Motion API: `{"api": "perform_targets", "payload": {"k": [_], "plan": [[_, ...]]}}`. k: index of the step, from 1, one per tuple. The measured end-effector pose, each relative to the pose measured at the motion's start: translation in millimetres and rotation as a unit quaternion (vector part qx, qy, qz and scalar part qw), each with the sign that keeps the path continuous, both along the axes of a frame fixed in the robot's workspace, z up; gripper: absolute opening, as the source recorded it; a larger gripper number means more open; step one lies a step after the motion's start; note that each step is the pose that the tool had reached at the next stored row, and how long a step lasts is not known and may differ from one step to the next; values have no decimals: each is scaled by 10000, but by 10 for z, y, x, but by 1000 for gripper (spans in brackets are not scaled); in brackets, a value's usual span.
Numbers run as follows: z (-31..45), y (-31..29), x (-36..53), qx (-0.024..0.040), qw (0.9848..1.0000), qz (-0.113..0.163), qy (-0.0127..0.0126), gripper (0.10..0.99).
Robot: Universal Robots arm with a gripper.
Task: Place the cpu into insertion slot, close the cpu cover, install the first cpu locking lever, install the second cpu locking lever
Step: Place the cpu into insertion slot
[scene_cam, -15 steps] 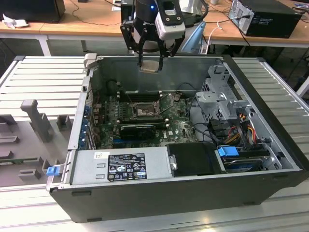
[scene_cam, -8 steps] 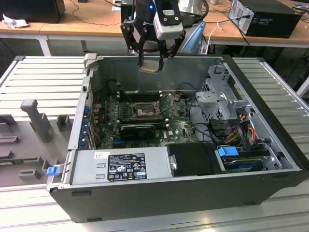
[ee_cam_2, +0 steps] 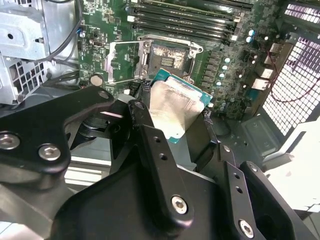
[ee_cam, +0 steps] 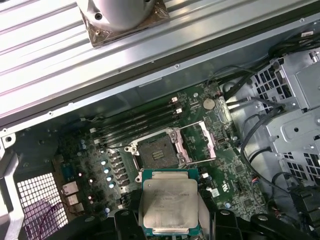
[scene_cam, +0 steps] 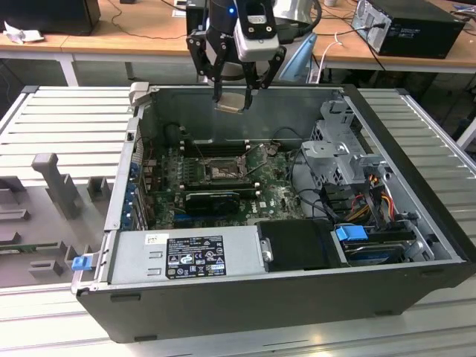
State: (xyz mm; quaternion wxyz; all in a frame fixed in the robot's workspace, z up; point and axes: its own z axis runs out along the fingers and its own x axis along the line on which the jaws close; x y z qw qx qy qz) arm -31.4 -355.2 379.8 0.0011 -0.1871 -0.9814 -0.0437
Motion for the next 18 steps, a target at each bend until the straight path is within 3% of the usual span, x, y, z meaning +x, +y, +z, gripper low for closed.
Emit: {"api": "perform_targets", "payload": {"k": [12,16,18], "plan": [[-1,0,0,-49,9991,-431,0,529],[-2,0,0,-57,9975,-700,1,529],[-3,0,0,-64,9958,-917,2,529]]}}
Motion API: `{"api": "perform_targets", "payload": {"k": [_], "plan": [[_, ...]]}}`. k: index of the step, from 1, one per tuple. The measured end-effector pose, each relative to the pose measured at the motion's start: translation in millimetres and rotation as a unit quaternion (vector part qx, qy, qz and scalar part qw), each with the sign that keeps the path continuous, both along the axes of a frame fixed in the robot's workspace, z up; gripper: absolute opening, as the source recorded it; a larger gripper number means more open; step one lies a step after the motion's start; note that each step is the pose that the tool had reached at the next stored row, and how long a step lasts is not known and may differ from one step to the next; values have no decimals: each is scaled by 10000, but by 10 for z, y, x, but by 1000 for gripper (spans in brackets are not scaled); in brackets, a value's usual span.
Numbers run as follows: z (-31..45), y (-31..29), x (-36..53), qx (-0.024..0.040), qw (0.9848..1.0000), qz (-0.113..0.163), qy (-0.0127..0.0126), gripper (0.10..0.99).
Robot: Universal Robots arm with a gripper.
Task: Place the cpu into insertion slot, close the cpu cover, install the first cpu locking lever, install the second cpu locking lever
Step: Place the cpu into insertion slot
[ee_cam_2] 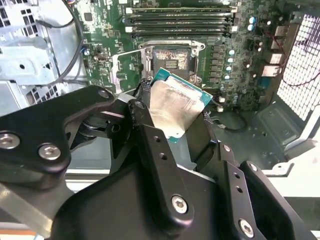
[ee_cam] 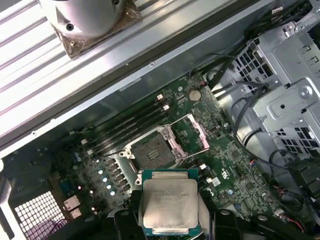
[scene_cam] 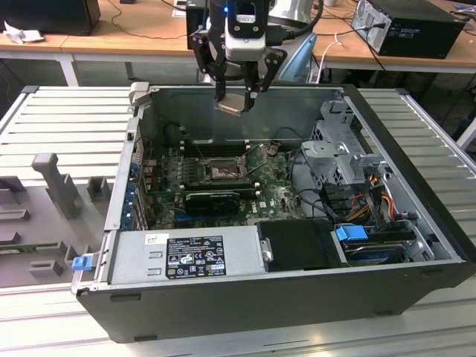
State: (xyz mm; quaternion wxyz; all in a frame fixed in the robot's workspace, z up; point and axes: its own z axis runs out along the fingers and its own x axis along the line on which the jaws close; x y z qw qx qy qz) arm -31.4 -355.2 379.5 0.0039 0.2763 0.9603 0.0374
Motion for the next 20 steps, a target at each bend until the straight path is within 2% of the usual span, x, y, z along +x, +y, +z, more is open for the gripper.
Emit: {"api": "perform_targets", "payload": {"k": [5,10,17,19,20], "plan": [[-1,0,0,-8,9995,-331,0,529],[-2,0,0,-12,9978,-655,0,529],[-3,0,0,-25,9933,-1157,0,529],[-4,0,0,-34,9901,-1405,-1,529],[-5,0,0,-34,9891,-1475,-1,529]]}}
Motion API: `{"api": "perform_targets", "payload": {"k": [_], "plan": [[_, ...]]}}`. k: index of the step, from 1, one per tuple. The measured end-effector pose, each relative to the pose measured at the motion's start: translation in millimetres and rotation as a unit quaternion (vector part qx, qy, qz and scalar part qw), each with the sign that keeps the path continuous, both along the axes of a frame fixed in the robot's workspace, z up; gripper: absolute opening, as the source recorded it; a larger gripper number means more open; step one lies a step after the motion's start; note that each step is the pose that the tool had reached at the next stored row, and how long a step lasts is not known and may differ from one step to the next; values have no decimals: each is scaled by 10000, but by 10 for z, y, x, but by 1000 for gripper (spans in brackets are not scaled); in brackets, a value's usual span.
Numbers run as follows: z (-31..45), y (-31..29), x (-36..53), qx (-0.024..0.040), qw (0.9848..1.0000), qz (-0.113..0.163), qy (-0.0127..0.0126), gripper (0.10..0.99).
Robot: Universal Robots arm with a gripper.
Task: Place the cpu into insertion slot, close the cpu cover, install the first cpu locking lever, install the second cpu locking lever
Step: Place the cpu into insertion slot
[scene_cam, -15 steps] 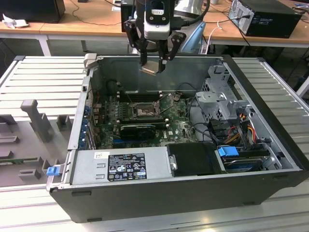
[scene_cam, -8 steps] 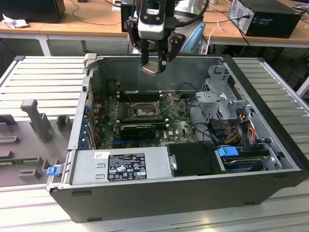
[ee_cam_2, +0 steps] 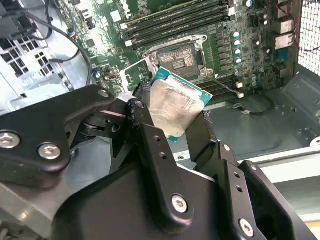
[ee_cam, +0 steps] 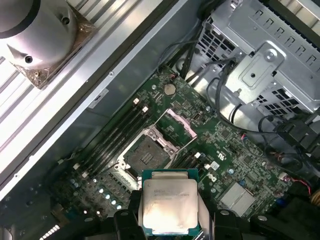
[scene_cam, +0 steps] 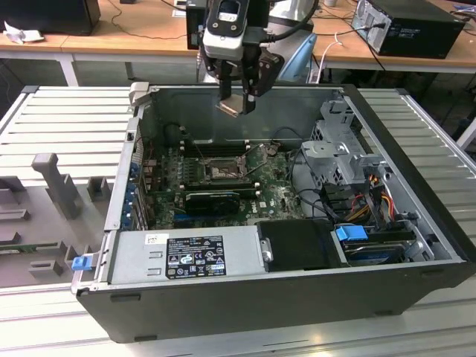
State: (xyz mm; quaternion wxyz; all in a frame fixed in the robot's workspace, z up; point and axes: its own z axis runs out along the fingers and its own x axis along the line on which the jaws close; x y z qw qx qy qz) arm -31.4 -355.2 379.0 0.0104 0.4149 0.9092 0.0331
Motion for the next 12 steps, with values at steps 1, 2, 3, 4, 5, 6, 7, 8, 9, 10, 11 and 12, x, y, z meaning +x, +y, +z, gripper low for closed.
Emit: {"api": "perform_targets", "payload": {"k": [1,2,3,4,5,6,7,8,9,10,11,12], "plan": [[0,0,0,-1,10000,-72,0,529],[-1,0,0,-3,9999,-165,0,529],[-1,0,0,-5,9997,-261,0,529],[-2,0,0,-7,9993,-369,0,529],[-3,0,0,-9,9988,-499,0,529],[-3,0,0,-12,9983,-584,0,529],[-4,0,0,-14,9979,-654,0,529],[-4,0,0,-15,9975,-701,0,529],[-4,0,0,-16,9970,-775,0,529],[-5,0,0,-17,9966,-829,0,529],[-5,0,0,-19,9960,-896,0,529],[-5,0,0,-20,9955,-948,0,529]]}}
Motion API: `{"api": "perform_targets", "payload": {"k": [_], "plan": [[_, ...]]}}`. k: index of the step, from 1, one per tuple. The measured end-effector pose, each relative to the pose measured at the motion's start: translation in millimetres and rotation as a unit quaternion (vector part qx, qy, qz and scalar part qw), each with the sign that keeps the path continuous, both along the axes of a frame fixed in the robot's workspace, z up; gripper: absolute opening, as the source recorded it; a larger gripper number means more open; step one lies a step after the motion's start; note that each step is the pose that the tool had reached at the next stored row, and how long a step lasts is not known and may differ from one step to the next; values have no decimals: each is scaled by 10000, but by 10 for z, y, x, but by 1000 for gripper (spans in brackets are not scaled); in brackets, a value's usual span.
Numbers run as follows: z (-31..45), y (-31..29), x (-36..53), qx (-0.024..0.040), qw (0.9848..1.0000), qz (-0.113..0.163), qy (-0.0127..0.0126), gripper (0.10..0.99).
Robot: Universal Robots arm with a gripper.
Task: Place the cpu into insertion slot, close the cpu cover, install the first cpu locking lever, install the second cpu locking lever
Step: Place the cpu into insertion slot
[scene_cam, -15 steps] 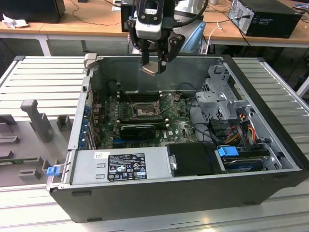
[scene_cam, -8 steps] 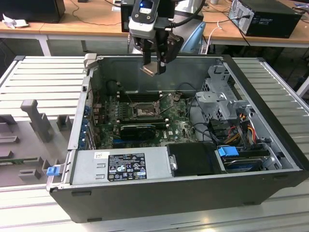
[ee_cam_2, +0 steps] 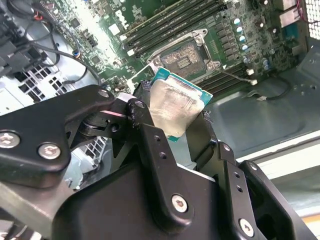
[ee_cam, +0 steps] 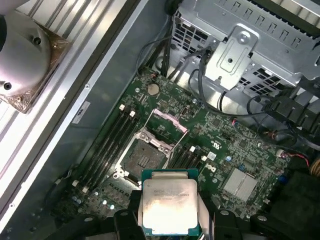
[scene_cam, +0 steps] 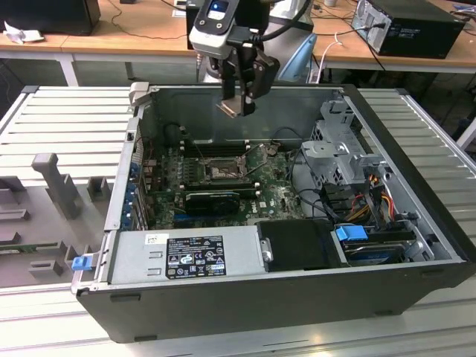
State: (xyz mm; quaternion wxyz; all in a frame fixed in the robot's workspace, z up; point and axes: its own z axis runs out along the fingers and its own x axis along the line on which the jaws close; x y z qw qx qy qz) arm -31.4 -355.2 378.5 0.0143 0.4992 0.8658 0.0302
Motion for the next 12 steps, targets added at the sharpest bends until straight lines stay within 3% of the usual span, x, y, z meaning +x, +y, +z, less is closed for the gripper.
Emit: {"api": "perform_targets", "payload": {"k": [12], "plan": [[-4,0,0,-17,9976,-694,0,529]]}}
